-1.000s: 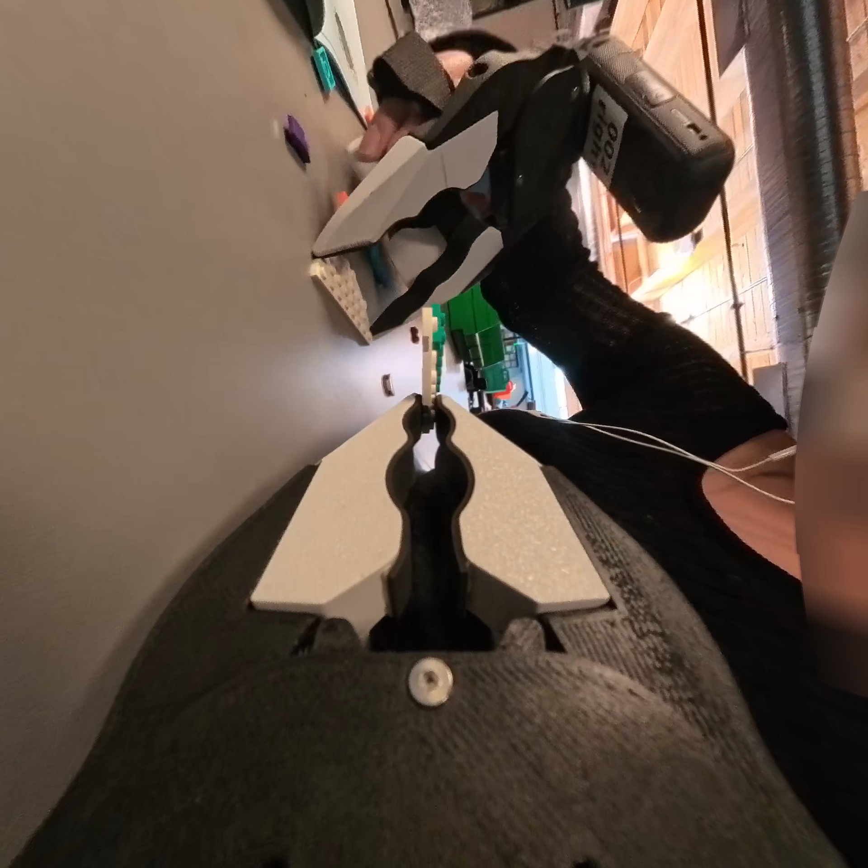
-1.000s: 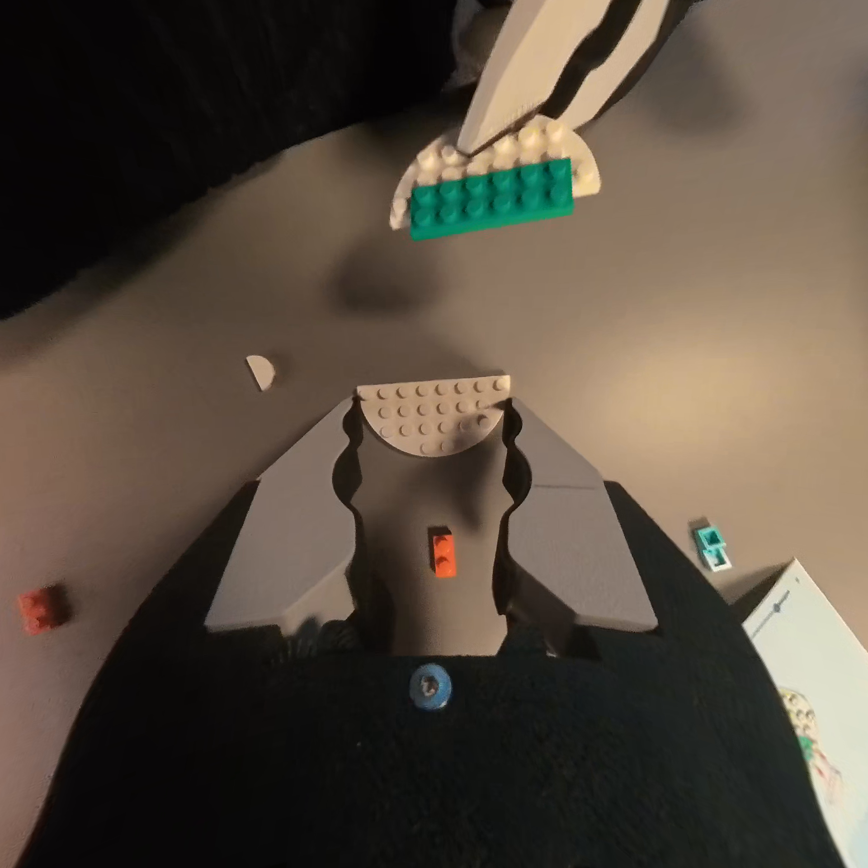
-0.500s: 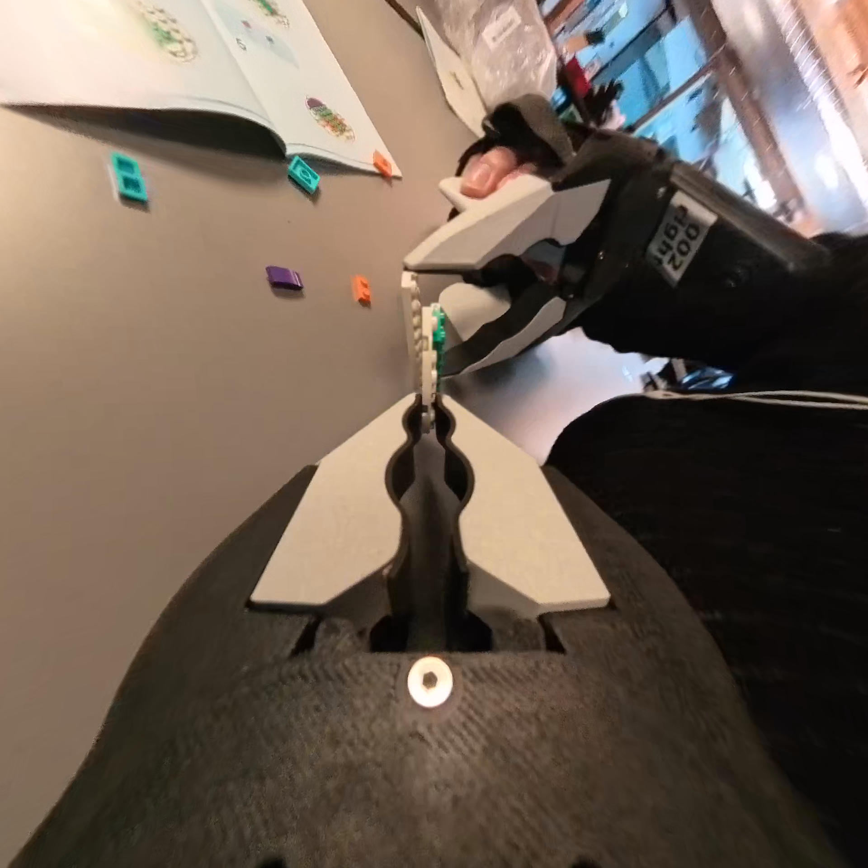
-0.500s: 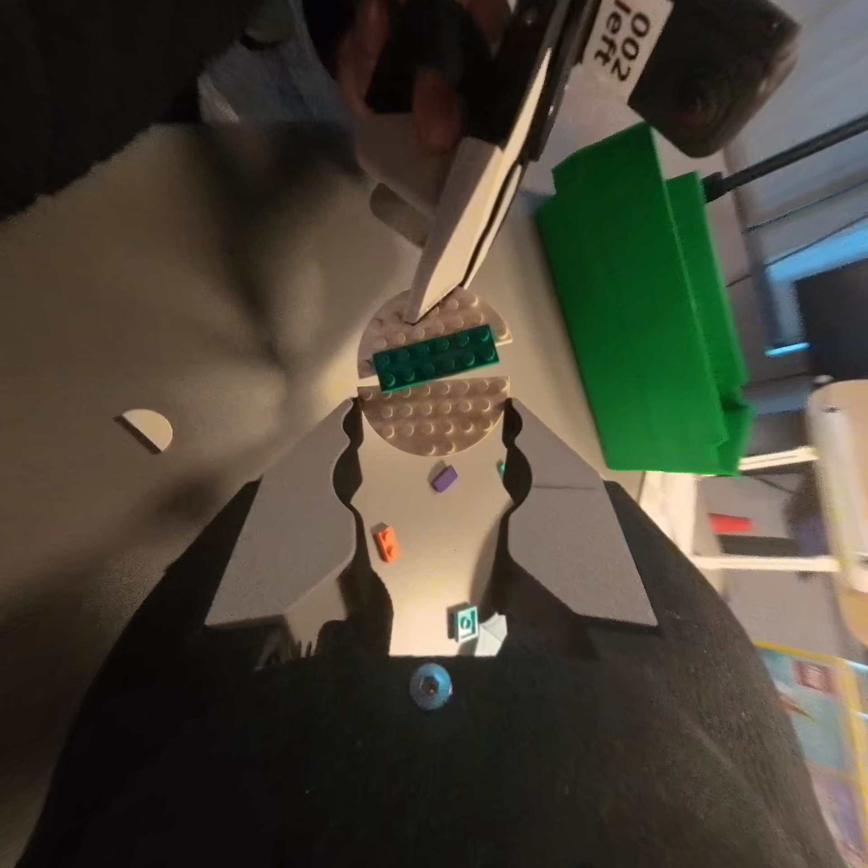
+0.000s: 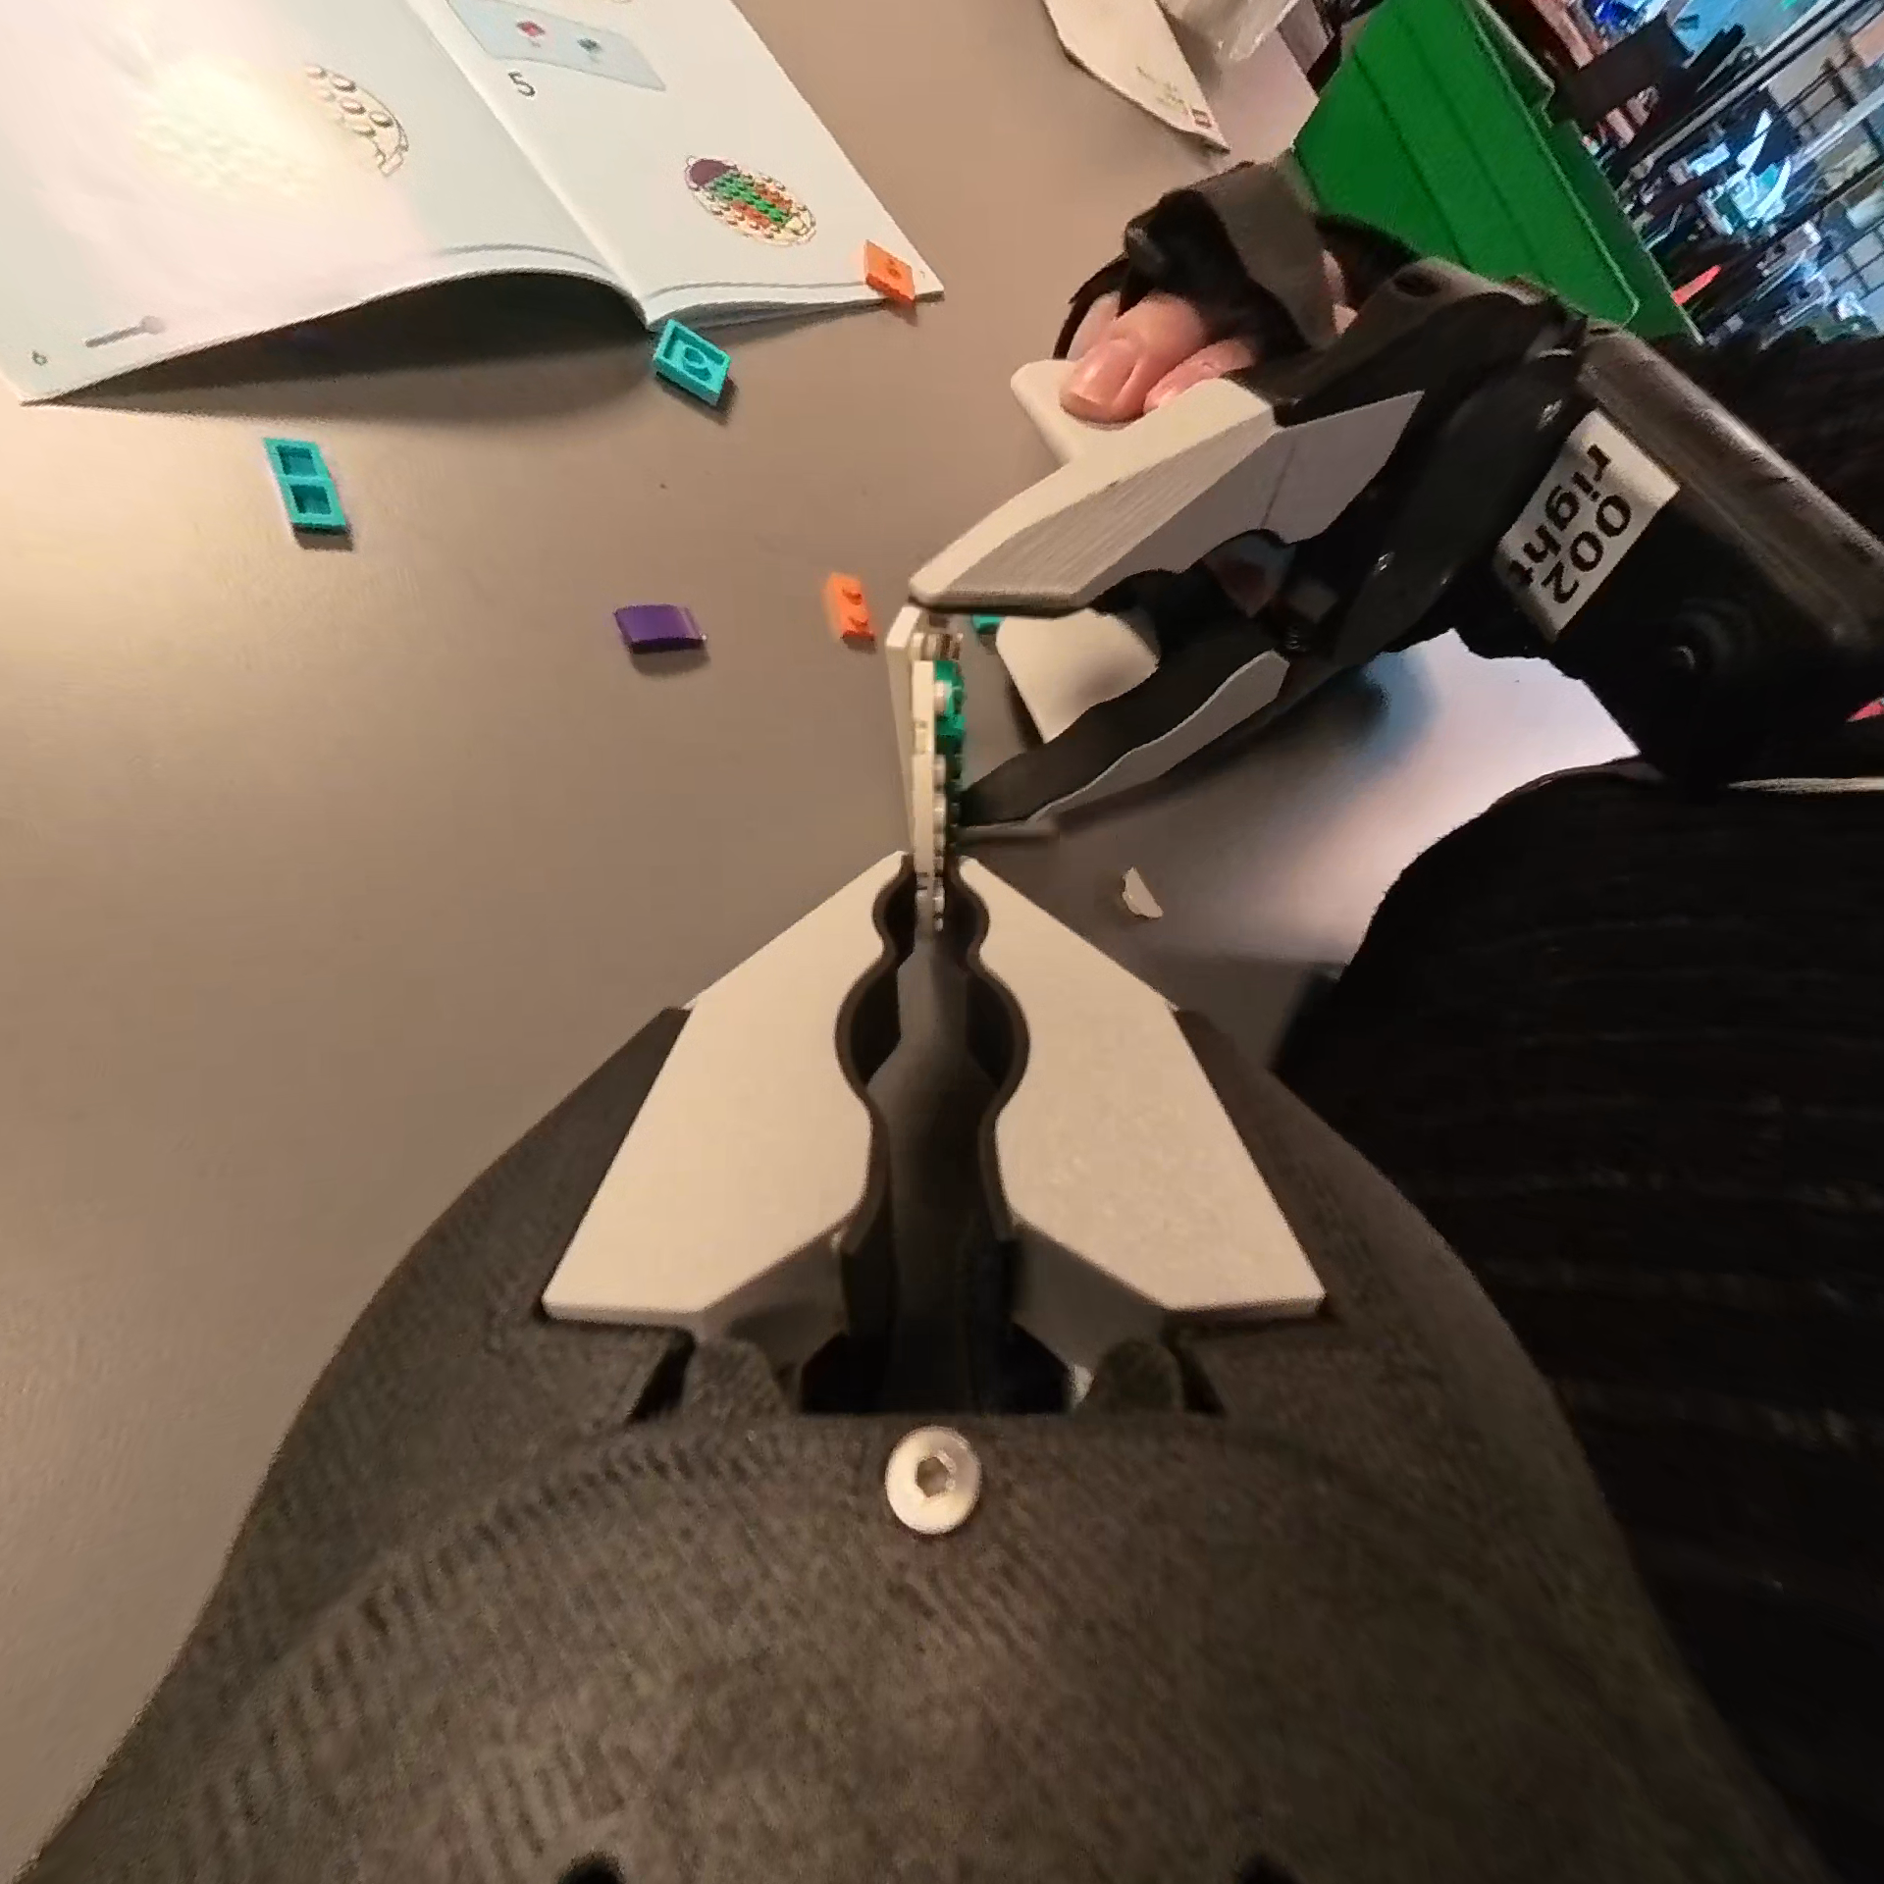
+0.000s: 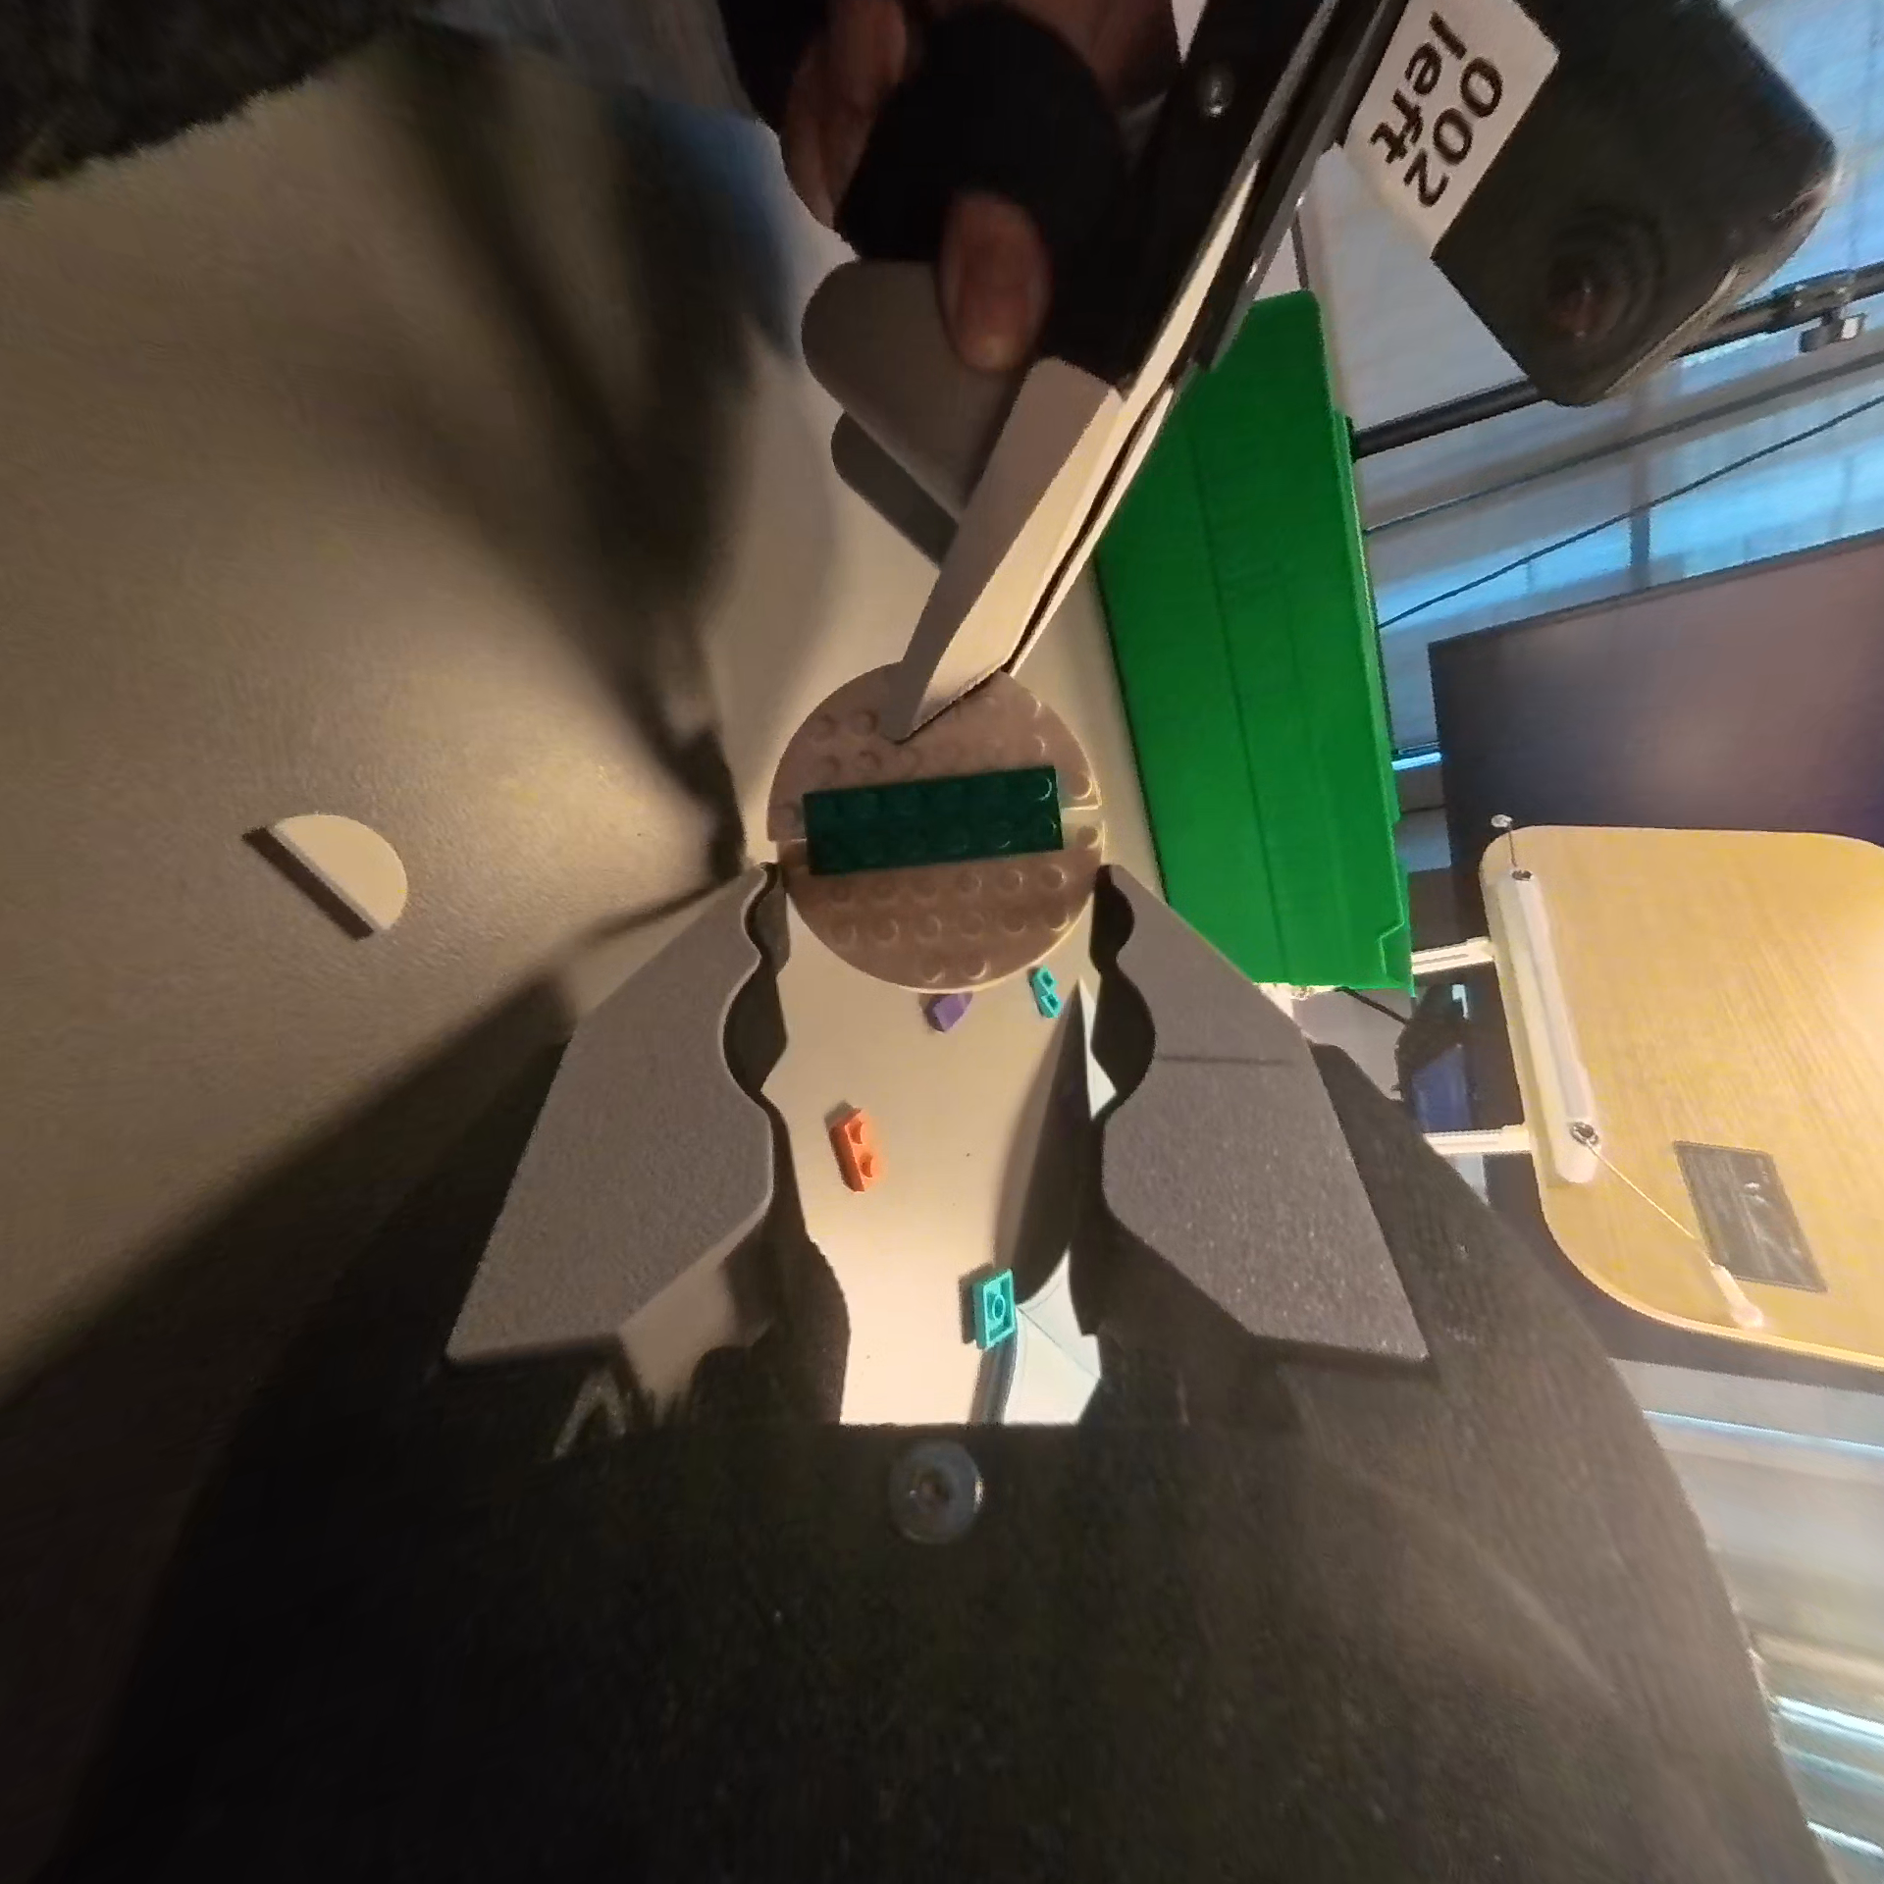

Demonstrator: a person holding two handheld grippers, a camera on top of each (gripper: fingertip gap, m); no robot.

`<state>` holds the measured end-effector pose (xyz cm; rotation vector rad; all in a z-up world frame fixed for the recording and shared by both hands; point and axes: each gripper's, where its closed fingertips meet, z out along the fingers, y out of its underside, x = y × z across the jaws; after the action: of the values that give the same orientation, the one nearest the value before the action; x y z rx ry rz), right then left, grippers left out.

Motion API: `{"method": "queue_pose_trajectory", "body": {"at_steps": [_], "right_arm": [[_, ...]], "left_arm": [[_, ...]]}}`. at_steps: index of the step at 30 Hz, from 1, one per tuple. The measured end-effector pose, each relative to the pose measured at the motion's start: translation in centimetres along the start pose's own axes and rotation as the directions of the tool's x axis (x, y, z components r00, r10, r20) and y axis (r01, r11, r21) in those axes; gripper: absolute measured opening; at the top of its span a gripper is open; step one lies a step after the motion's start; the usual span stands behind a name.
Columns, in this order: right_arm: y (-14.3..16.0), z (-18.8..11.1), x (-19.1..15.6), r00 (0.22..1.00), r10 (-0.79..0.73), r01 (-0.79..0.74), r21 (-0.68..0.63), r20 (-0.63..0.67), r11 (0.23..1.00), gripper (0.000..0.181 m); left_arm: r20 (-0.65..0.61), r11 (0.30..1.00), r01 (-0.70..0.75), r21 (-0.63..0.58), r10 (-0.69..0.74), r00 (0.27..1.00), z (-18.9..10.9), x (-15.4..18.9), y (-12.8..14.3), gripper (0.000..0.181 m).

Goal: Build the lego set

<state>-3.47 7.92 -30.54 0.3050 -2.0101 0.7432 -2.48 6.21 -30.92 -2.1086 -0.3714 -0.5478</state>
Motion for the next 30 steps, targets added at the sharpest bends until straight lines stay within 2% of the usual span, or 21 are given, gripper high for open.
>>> {"method": "queue_pose_trajectory", "body": {"at_steps": [13,21,30], "right_arm": [[-0.7,-0.4,-0.9,0.999,-0.019,0.015,0.098,0.042,0.995,0.06],[-2.1,-1.2,-1.0,0.992,0.08,-0.094,0.15,0.092,0.984,0.059],[-4.5,-2.3,-2.9,0.972,0.163,-0.193,0.18,0.168,0.965,0.059]], "left_arm": [[-0.063,1.0,-0.008,-0.004,0.007,0.998,0.1,0.2,0.8,0.006],[-0.163,0.998,0.054,0.012,-0.052,0.985,-0.6,1.7,1.0,0.006],[-0.265,0.987,0.147,-0.062,-0.158,0.951,-0.9,4.0,3.3,0.006]]}}
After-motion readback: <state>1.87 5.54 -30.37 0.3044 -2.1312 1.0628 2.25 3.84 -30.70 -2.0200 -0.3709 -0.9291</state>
